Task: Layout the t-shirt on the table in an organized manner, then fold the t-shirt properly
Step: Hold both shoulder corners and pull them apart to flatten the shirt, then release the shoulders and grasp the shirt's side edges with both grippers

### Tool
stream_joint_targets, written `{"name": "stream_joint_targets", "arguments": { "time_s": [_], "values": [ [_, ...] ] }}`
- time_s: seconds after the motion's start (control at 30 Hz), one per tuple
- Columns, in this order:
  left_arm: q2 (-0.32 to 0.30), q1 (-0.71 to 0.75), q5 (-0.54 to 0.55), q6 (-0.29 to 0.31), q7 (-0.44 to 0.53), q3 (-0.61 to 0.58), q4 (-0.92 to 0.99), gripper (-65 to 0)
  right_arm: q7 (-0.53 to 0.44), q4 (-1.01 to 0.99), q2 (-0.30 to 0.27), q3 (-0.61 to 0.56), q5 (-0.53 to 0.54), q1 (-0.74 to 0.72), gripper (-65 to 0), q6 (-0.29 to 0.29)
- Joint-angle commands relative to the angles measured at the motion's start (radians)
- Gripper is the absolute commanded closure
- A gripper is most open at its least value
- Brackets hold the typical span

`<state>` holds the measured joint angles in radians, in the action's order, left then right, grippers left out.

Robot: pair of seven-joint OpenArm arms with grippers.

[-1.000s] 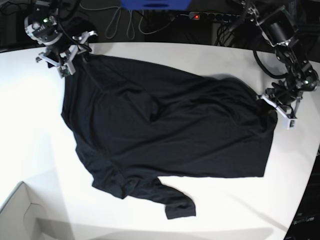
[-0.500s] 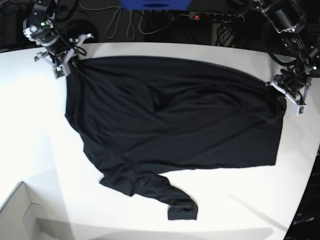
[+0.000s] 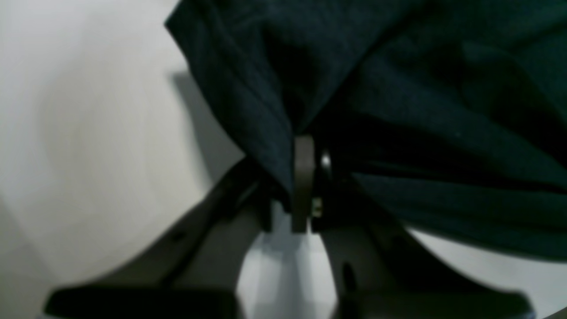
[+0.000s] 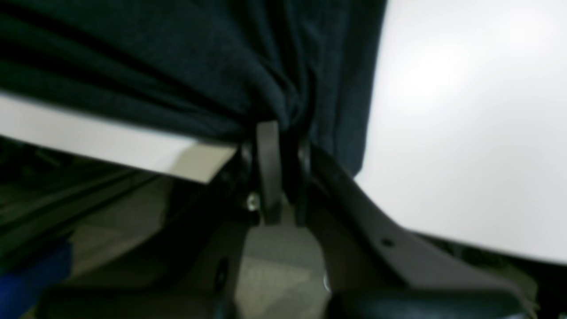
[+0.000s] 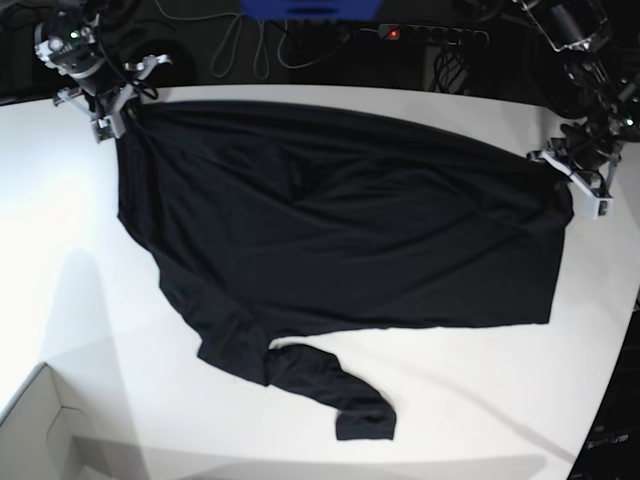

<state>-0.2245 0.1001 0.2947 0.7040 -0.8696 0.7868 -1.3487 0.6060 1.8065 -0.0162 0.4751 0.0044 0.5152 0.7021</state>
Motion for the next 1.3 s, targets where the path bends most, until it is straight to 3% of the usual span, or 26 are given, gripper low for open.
{"name": "stream_joint_targets", "arguments": {
  "time_s": [0.0, 0.23, 0.37, 0.5, 0.6, 0.7, 0.87, 1.07, 1.27],
  "values": [
    [-0.017, 0.025, -0.024, -0.006, -0.017, 0.032, -0.013, 0.0, 0.002, 0.016, -0.006, -0.006, -0.004, 0.024, 0.0, -0.004],
    [-0.019, 0.045, -0.024, -0.006, -0.017, 0.078, -0.024, 0.0, 0.002, 0.028, -0.006, -0.043, -0.004, 0.032, -0.8, -0.004],
    [-0.019, 0.045, -0.033, -0.006, -0.017, 0.069, -0.018, -1.2, 0.004, 0.078, -0.005, -0.042, -0.004, 0.046, -12.0, -0.004],
    [-0.019, 0.043, -0.027, -0.006, -0.017, 0.041, -0.024, -14.8, 0.004, 0.148, -0.005, -0.042, -0.001, 0.059, -20.2, -0.004],
    [-0.017, 0.045, -0.025, -0.006, -0.017, 0.043, -0.024, -26.0, 0.01, 0.183, 0.006, -0.026, 0.001, 0.061, -21.0, -0.004],
    [-0.017, 0.062, -0.022, -0.006, -0.017, 0.046, -0.024, -32.1, 0.004, 0.197, 0.031, 0.023, 0.001, 0.063, -21.5, -0.004],
    [-0.011, 0.066, -0.022, -0.006, -0.027, 0.066, -0.116, -36.1, 0.004, 0.198, 0.037, 0.052, 0.001, 0.035, -25.0, -0.004],
    [0.004, 0.036, -0.022, -0.006, -0.15, 0.147, -0.243, -41.5, 0.004, 0.198, 0.035, 0.052, 0.001, -0.025, -26.6, -0.004],
    [0.0, 0.034, -0.025, -0.006, -0.176, 0.15, -0.318, -41.9, 0.009, 0.198, 0.034, 0.05, 0.001, -0.106, -27.0, -0.004]
  ]
}}
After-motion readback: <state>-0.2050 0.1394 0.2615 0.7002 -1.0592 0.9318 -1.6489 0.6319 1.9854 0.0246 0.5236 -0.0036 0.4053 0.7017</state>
